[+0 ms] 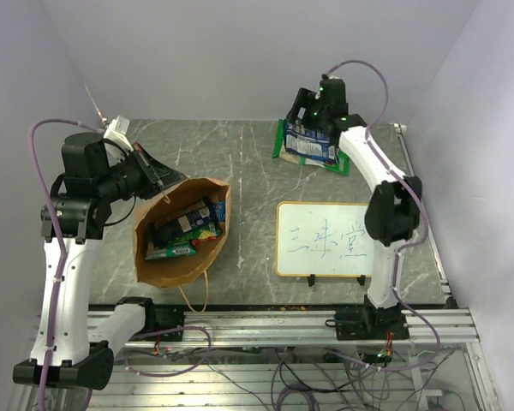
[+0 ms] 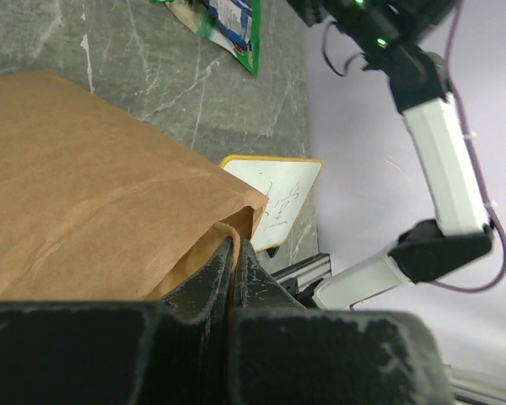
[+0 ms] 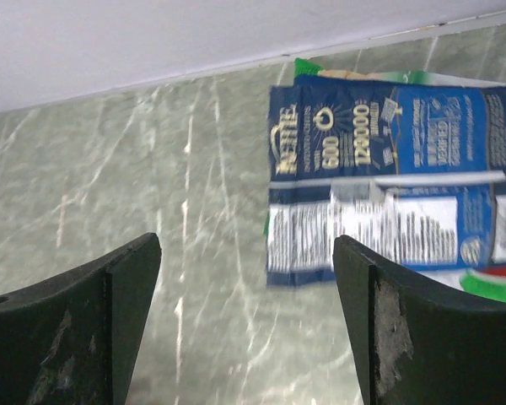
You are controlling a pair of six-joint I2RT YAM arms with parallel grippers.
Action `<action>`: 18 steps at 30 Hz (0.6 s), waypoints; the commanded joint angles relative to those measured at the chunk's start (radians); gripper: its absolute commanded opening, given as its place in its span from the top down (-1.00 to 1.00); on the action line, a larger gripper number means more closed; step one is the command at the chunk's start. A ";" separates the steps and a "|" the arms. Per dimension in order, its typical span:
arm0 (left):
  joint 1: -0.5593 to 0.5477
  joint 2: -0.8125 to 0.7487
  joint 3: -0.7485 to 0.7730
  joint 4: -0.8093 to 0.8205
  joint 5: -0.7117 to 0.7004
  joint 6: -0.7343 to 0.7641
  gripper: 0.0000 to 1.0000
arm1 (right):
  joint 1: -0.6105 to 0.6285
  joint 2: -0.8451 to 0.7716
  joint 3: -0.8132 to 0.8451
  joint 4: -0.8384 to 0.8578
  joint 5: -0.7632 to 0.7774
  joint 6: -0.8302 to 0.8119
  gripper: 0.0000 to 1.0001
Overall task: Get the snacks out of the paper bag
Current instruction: Place the snack at the center of the board.
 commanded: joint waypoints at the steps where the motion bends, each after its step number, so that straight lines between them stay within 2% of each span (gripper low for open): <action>1: -0.002 0.000 -0.027 0.079 0.054 -0.018 0.86 | 0.037 -0.217 -0.119 -0.098 -0.066 -0.020 -0.67; 6: -0.002 -0.008 -0.103 0.191 0.105 -0.072 0.86 | 0.139 -0.422 -0.291 -0.187 -0.093 -0.067 -0.67; 10: -0.003 -0.014 -0.153 0.239 0.162 -0.110 0.86 | 0.222 -0.555 -0.391 -0.267 -0.149 -0.039 -0.67; 15: -0.003 -0.048 -0.178 0.222 0.199 -0.116 0.86 | 0.335 -0.689 -0.499 -0.321 -0.180 0.001 -0.65; 18: -0.003 -0.075 -0.184 0.189 0.210 -0.103 0.86 | 0.386 -0.781 -0.558 -0.278 -0.171 0.003 -0.65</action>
